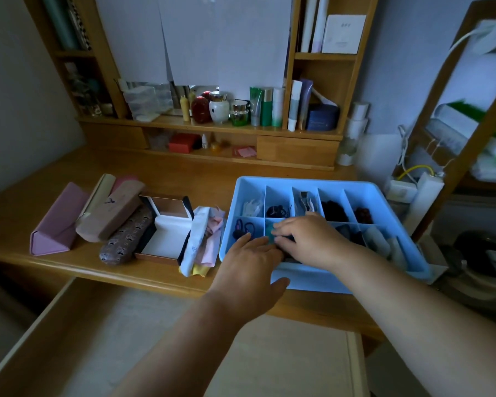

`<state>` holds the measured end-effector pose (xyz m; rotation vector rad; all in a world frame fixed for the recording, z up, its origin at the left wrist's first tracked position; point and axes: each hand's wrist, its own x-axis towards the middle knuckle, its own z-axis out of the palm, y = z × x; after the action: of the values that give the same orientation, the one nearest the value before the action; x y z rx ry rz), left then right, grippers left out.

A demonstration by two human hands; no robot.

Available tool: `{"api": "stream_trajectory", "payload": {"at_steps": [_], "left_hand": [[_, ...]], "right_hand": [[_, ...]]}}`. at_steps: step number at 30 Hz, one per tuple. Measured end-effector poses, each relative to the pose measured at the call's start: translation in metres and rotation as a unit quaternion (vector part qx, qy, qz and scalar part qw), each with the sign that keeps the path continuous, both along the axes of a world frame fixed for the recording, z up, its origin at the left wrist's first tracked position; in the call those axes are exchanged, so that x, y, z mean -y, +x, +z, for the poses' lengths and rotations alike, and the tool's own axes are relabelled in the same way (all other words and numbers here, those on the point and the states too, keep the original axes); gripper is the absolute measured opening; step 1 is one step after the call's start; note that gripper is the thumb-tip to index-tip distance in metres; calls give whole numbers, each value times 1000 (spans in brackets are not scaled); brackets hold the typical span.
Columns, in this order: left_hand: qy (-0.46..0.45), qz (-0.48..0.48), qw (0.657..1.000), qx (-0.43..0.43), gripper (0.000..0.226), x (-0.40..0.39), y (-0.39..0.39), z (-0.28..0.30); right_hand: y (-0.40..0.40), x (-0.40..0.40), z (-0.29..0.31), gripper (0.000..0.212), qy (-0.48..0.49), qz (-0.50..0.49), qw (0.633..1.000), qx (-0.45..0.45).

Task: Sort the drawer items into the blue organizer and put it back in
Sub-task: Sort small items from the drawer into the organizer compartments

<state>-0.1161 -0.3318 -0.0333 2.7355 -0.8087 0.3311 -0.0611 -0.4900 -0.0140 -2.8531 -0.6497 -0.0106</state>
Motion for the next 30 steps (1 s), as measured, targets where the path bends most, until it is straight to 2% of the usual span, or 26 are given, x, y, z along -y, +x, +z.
{"api": "stream_trajectory", "payload": {"at_steps": [5,8,10,12,14,16,19,23,30], "left_hand": [[-1,5,1000,11,34,3,6,-3],[23,16,999,21,38,3,3,-1],[47,32,998,37,43,2,-3,-1],[70,48,995,59,52,-2,-14,-3],[68,57,993,74,61,-9,-30,-8],[66,60,992,88,63,-17,-44,-17],[73,50,992,88,68,-28,-56,-37],[86,52,991,89,74,-27,-55,-56],[39,92,991,94,69,-13,-10,-45]], "right_hand": [[-9,-3,2,54,8,-38,997,-71],[-21,-6,5,56,14,-31,995,-90],[-30,-2,7,55,34,-31,998,-33],[-46,9,10,51,74,-52,993,70],[-68,32,5,49,116,-87,973,181],[-93,62,-9,50,133,-133,951,246],[-126,92,-38,56,98,-178,952,229],[-135,101,-62,64,7,-163,968,190],[-95,98,-62,68,-9,-188,965,183]]}}
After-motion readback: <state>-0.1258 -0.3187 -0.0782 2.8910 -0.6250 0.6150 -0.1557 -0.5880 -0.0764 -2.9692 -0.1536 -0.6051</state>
